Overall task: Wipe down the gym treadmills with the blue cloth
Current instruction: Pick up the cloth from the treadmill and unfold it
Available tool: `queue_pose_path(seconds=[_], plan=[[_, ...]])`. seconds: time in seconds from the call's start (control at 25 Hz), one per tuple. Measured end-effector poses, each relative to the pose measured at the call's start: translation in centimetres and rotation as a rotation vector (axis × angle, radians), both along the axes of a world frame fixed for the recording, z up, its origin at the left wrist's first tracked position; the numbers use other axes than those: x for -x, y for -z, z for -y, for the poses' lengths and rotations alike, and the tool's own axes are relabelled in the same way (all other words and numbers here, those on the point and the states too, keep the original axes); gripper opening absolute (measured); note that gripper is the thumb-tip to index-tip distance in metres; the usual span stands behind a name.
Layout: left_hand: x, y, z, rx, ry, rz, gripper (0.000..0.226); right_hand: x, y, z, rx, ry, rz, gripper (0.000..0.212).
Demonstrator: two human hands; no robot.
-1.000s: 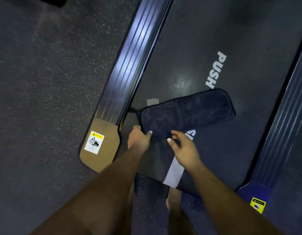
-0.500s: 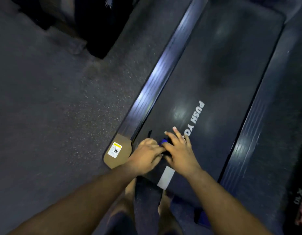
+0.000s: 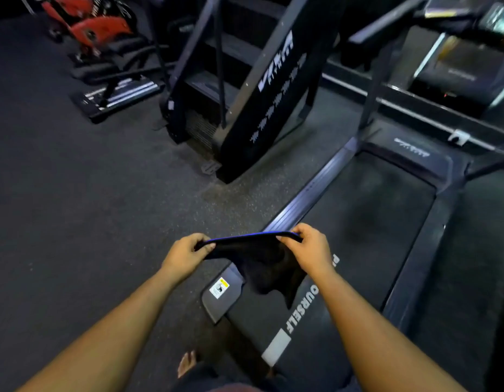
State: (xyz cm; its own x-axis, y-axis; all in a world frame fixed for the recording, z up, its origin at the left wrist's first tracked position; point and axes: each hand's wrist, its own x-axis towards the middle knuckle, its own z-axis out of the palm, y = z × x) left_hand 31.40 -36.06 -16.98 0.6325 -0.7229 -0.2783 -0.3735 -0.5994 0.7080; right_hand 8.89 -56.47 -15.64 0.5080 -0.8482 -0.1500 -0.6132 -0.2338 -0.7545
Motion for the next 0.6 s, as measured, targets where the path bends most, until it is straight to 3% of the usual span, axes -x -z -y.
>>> queue_pose_path(seconds=[0.12, 0.24, 0.32, 0.4, 0.48, 0.6], plan=[[-2.6, -3.0, -2.1, 0.171, -0.137, -0.173, 0.007, -2.9, -2.8, -1.7, 0.010, 0.048, 0.015, 0.038], [-4.7, -5.4, -3.9, 0.341, -0.329, -0.263, 0.030, -8.0, -4.8, -5.1, -0.133, 0.089, 0.127, 0.034], [-7.1, -6.5, -5.8, 0.409, -0.319, -0.296, 0.040, -12.6, -6.0, -9.3, -0.153, 0.089, 0.178, 0.042], [-9.1, -7.5, -7.5, 0.469, -0.262, -0.261, 0.033, -17.0, -6.9, -13.7, -0.031, 0.071, 0.214, 0.043], [-10.9, -8.2, -9.0, 0.507, -0.201, -0.214, 0.020, -21.2, -7.2, -17.7, 0.033, -0.001, 0.280, 0.030], [-14.5, -9.3, -11.7, 0.538, -0.156, -0.193, 0.018, -27.2, -8.9, -22.9, -0.193, -0.076, 0.447, 0.018]])
